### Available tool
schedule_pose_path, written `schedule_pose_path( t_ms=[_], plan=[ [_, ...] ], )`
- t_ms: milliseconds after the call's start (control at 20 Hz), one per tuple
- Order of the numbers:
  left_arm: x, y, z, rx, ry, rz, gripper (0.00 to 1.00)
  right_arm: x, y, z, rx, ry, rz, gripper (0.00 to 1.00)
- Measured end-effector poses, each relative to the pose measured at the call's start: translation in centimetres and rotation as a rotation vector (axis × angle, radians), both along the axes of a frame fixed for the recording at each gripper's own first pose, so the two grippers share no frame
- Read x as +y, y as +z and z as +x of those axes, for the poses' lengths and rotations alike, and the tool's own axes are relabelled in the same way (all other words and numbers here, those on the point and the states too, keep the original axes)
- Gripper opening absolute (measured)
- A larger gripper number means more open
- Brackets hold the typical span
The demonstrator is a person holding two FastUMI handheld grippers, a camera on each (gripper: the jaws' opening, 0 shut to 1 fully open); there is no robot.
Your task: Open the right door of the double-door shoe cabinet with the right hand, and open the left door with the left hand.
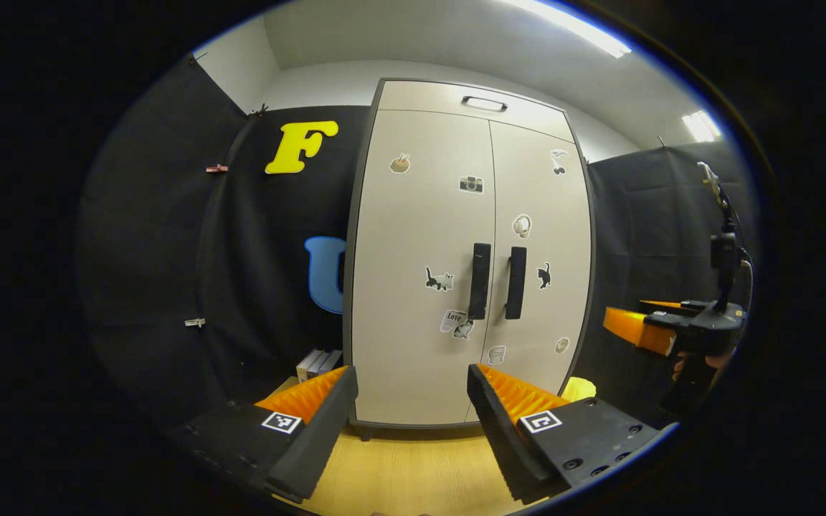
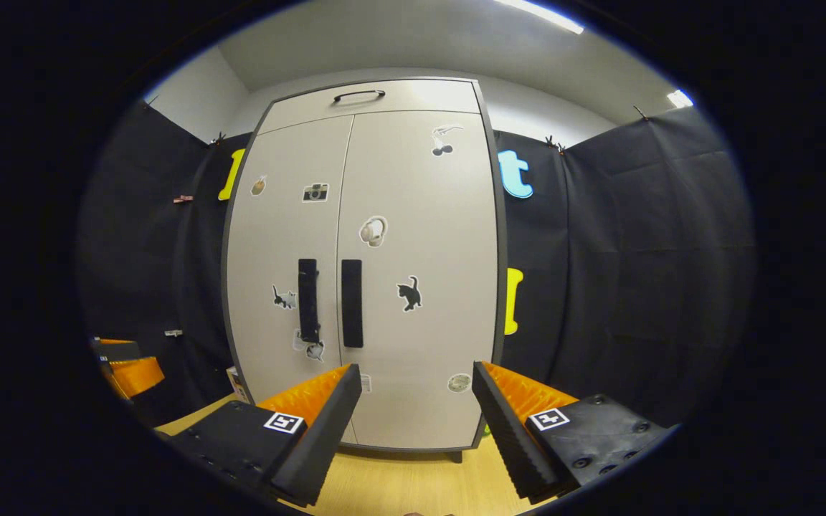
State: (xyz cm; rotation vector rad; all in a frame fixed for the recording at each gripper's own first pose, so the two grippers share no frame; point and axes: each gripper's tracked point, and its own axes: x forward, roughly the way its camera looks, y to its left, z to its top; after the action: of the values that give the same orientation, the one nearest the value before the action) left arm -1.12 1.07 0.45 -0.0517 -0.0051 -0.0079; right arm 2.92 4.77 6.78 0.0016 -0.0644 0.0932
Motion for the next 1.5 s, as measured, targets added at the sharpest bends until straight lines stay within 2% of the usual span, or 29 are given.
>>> schedule_pose_path(
  t_ms=[250, 500, 850, 1150, 1250, 1350, 1500],
  plan=[
    [1.1, -0.4, -0.9, 0.0, 0.017, 0.015, 0.95, 3.5, 3.5, 2.1, -0.068, 0.046, -0.058, 0.98],
    [2.8, -0.3, -1.8, -0.008, 0.051, 0.004, 0.95, 6.8, 5.8, 4.3, -0.109, 0.082, -0.059, 0.98],
    [5.7, -0.6, -3.4, -0.005, 0.119, 0.01, 0.95, 9.3, 4.3, 11.3, 0.013, 0.071, -0.005, 0.97],
    [8.1, -1.7, -5.1, 0.021, 0.193, -0.006, 0.95, 9.3, 0.8, 16.7, 0.12, 0.023, -0.05, 0.98],
    [8.7, -1.9, -5.6, 0.027, 0.215, -0.006, 0.95, 9.2, 0.3, 17.9, 0.125, 0.004, -0.069, 0.94],
    [9.6, -2.0, -6.1, 0.026, 0.239, -0.003, 0.95, 9.1, 0.1, 18.5, 0.126, -0.013, -0.061, 0.83],
    [10.7, -2.0, -6.8, 0.026, 0.273, -0.003, 0.95, 9.5, -0.3, 19.2, 0.152, -0.01, -0.03, 0.61]
  ],
)
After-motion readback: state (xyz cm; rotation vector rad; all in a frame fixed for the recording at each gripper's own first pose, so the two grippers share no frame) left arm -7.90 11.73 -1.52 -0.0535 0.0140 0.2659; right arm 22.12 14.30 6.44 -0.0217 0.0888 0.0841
